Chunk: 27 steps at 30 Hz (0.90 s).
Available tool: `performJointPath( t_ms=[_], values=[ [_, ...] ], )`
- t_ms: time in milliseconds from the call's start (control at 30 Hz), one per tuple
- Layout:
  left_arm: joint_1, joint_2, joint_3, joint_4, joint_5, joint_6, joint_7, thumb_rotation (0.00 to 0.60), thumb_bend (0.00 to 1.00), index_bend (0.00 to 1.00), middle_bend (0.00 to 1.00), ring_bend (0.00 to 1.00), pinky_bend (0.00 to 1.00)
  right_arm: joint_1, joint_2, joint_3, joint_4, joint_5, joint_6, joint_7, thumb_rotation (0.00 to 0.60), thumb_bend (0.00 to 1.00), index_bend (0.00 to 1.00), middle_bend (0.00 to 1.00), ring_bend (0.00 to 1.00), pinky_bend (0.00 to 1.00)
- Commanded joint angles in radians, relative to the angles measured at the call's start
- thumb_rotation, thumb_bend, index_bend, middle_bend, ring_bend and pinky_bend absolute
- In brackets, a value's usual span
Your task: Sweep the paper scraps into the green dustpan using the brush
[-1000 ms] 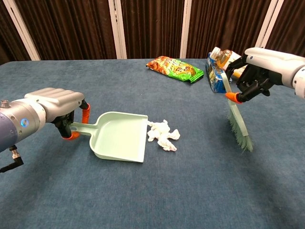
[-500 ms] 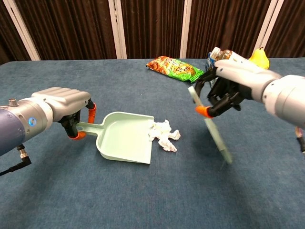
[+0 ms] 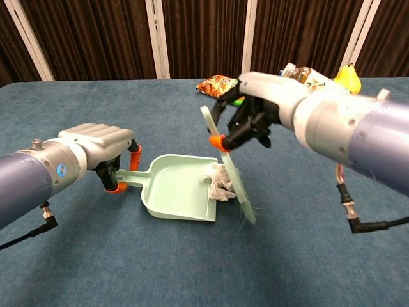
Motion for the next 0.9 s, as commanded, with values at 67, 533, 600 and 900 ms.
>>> performJointPath(
  t_ms=[67,533,600,900],
  values=[
    [-0.003,-0.007,-0.002,0.005,-0.005,0.004,0.003,0.6,0.59,0.62,1.0,1.0,1.0,0.032,0.001,0.052,-0.056,0.044,0.008,0.001,0.6,0.48,0.81,0.87,0.93,0.78],
    [-0.015,-0.017,-0.008,-0.011,-0.019,0.026,0.023,0.6,0.59,0.62,1.0,1.0,1.0,0.035,0.13,0.067,-0.064,0.051,0.043,0.007,0.6,0.48,0.81,0.87,0.93,0.78],
    [-0.015,-0.016,-0.007,-0.014,-0.019,0.028,0.023,0.6,0.59,0.62,1.0,1.0,1.0,0.022,0.147,0.045,-0.052,0.046,0.037,0.018,0.6,0.48,0.81,0.87,0.93,0.78],
    [-0.011,-0.014,0.001,-0.022,-0.017,0.033,0.019,0.6,0.48,0.55,1.0,1.0,1.0,-0.029,0.201,-0.023,0.005,-0.002,0.012,0.085,0.6,0.48,0.81,0.87,0.93,0.78]
  ],
)
